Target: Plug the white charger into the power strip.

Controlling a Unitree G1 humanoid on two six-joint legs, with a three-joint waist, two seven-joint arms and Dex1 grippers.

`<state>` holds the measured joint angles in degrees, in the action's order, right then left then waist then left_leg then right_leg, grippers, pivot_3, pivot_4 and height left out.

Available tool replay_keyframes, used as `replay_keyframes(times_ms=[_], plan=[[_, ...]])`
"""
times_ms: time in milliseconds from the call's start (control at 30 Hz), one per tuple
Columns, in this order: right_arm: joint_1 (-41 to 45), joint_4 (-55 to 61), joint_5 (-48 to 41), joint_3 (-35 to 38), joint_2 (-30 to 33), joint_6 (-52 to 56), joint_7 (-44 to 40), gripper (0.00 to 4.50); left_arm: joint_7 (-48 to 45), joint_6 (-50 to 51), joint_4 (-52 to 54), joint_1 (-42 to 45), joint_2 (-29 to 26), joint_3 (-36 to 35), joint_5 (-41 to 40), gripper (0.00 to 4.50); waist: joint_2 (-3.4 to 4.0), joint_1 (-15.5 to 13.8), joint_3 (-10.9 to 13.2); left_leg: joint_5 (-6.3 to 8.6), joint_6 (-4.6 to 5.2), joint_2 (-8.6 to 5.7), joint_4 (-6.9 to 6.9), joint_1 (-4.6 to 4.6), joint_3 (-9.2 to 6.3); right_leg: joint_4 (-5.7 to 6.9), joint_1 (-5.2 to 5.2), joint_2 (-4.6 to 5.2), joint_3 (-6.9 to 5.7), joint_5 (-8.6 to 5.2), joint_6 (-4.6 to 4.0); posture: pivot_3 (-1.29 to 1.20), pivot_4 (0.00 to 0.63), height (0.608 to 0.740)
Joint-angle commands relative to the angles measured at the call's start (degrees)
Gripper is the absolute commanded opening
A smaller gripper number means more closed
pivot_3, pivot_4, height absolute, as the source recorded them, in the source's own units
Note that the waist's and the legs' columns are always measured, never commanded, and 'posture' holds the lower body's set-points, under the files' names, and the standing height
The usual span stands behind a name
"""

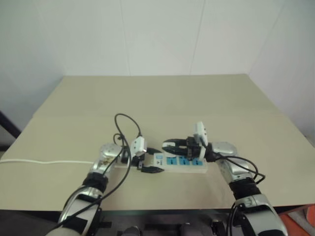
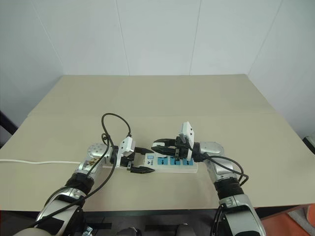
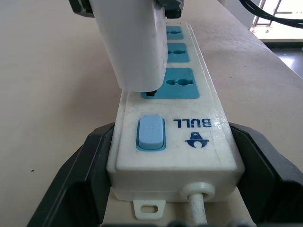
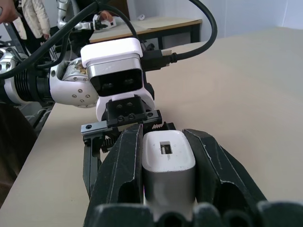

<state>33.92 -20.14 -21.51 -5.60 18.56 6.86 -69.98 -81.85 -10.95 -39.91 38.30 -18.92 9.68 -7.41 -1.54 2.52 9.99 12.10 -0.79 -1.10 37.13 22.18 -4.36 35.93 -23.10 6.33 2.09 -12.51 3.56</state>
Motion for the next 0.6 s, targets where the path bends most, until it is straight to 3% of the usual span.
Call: replay_keyframes(times_ms=[33, 600], plan=[[0.3, -0.8, 0.0, 1.5, -0.6, -1.1, 1.9, 1.19, -1.2, 0.8, -0.1, -1.0, -0.9, 2.0, 1.2, 3.27, 0.0, 0.1, 0.0, 0.0, 0.0, 0.0, 0.0, -0.01, 0.0, 0.02, 0.0, 0.0, 0.01, 0.0, 0.0, 0.0, 0.15, 0.74], [-2.6, -0.8, 0.0, 2.6, 0.3, -6.6, -0.4, 1.19, -1.6, 0.9, 0.4, -1.2, -1.8, 2.1, 1.1, 3.27, 0.0, 0.0, 0.0, 0.0, 0.0, 0.03, -0.05, -0.07, 0.01, 0.06, 0.0, -0.04, 0.05, -0.1, 0.15, 0.0, 0.15, 0.74]])
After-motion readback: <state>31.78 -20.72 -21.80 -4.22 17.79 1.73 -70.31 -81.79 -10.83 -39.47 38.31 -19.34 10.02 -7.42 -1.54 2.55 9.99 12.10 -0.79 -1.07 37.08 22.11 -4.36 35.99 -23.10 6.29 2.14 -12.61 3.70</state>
